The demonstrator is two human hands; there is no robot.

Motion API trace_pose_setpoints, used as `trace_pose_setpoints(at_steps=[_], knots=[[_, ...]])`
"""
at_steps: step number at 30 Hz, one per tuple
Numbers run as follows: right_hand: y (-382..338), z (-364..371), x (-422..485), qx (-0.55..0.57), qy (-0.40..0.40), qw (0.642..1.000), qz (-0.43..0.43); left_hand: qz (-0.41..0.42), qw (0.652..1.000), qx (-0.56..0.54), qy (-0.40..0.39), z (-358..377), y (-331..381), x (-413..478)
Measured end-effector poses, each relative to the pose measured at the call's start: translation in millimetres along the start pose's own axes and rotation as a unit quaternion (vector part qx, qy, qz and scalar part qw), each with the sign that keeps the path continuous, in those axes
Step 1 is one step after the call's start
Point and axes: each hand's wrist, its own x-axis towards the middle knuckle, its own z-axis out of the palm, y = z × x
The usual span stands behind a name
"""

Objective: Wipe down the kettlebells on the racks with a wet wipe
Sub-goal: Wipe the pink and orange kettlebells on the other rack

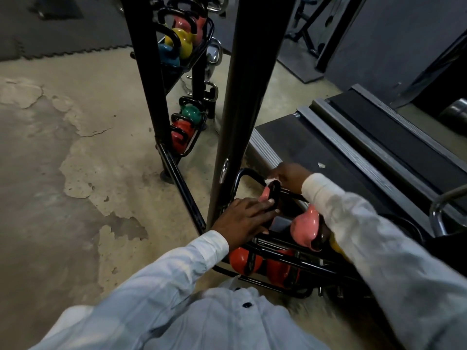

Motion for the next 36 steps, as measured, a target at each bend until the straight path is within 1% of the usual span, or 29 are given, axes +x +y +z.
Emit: trace_pose_setpoints(at_steps=[2,3,5,6,7,9,11,12,13,15,16,17,18,19,20,21,22,23,26,27,28,30,32,33,34,35,36], knots=[[-9.6,-13.5,8.9,-0.151,-0.089,0.984,-0.035,-0.002,1.0,0.004,0.005,0.7,1.2,0.6],[-13.6,-15.9,12.7,-0.21,-0.115,0.969,-0.061,-0.001,1.0,0.008,0.007,0.7,1.2,1.0],[-25.0,-16.7,16.4,-0.326,-0.16,0.926,-0.107,0.001,1.0,0.021,0.01,1.2,0.8,1.5],[-29.8,-15.6,16.8,-0.374,-0.165,0.904,-0.123,0.002,1.0,0.026,0.012,1.2,1.1,1.6],[-34.2,-15.1,15.6,-0.403,-0.159,0.891,-0.134,0.003,1.0,0.028,0.013,1.4,1.5,1.5],[-37.1,-13.8,13.2,-0.418,-0.141,0.884,-0.152,0.002,0.999,0.029,0.014,0.8,2.9,1.1],[-34.0,-11.4,4.4,-0.391,-0.125,0.894,-0.179,-0.003,0.999,0.031,0.019,-0.9,3.9,0.4],[-29.4,-8.6,-1.4,-0.359,-0.1,0.909,-0.186,-0.008,0.999,0.03,0.021,-1.8,4.2,0.0],[-22.6,-4.4,-7.9,-0.309,-0.055,0.933,-0.178,-0.015,0.999,0.029,0.021,-3.0,4.5,-0.4],[-6.8,10.6,-20.6,-0.17,0.073,0.975,-0.12,-0.03,0.999,0.032,0.015,-3.3,5.4,-1.3],[0.4,20.8,-26.0,-0.075,0.132,0.986,-0.064,-0.035,0.999,0.037,0.011,-3.3,6.7,-1.3],[6.9,34.1,-29.0,0.046,0.177,0.983,-0.002,-0.035,0.999,0.039,0.005,-3.3,7.8,-0.9],[9.1,45.2,-31.0,0.193,0.21,0.957,0.057,-0.034,0.999,0.038,0.0,-3.4,8.9,-0.4],[7.7,55.3,-30.3,0.351,0.225,0.902,0.115,-0.033,0.999,0.035,-0.006,-3.2,9.4,0.3],[4.2,63.9,-28.6,0.495,0.226,0.823,0.165,-0.033,0.999,0.032,-0.009,-3.4,9.4,0.9],[0.8,71.6,-26.2,0.6,0.22,0.742,0.201,-0.034,0.999,0.029,-0.012,-3.4,9.0,1.6],[0.0,80.2,-23.2,0.67,0.217,0.675,0.218,-0.035,0.999,0.025,-0.014,-3.3,8.3,1.9],[-1.5,85.7,-22.9,0.715,0.21,0.629,0.221,-0.036,0.999,0.018,-0.016,-3.2,7.8,1.7],[-5.5,98.7,-26.9,0.793,0.171,0.555,0.185,-0.03,0.999,0.006,-0.018,-1.2,6.1,1.2],[-5.5,100.5,-30.1,0.806,0.166,0.541,0.173,-0.027,0.999,0.007,-0.017,-0.3,6.2,1.2],[-6.4,101.0,-35.6,0.813,0.164,0.534,0.162,-0.025,1.0,0.008,-0.016,0.7,6.5,0.9],[-7.2,100.0,-53.0,0.794,0.165,0.564,0.156,-0.024,1.0,0.01,-0.006,1.8,7.3,0.0],[-6.0,100.8,-68.1,0.76,0.185,0.611,0.123,-0.026,1.0,0.002,0.01,4.3,7.1,-2.0],[-5.6,98.3,-72.1,0.734,0.2,0.64,0.107,-0.024,1.0,-0.001,0.017,6.1,6.9,-3.5],[-6.2,93.6,-71.5,0.689,0.218,0.685,0.095,-0.018,1.0,0.002,0.021,7.8,6.6,-4.5],[-3.6,87.0,-65.0,0.599,0.251,0.755,0.09,-0.013,1.0,0.006,0.021,9.6,6.1,-4.5],[-0.5,76.6,-56.6,0.452,0.279,0.844,0.076,-0.009,1.0,0.011,0.021,10.6,6.1,-3.9]])
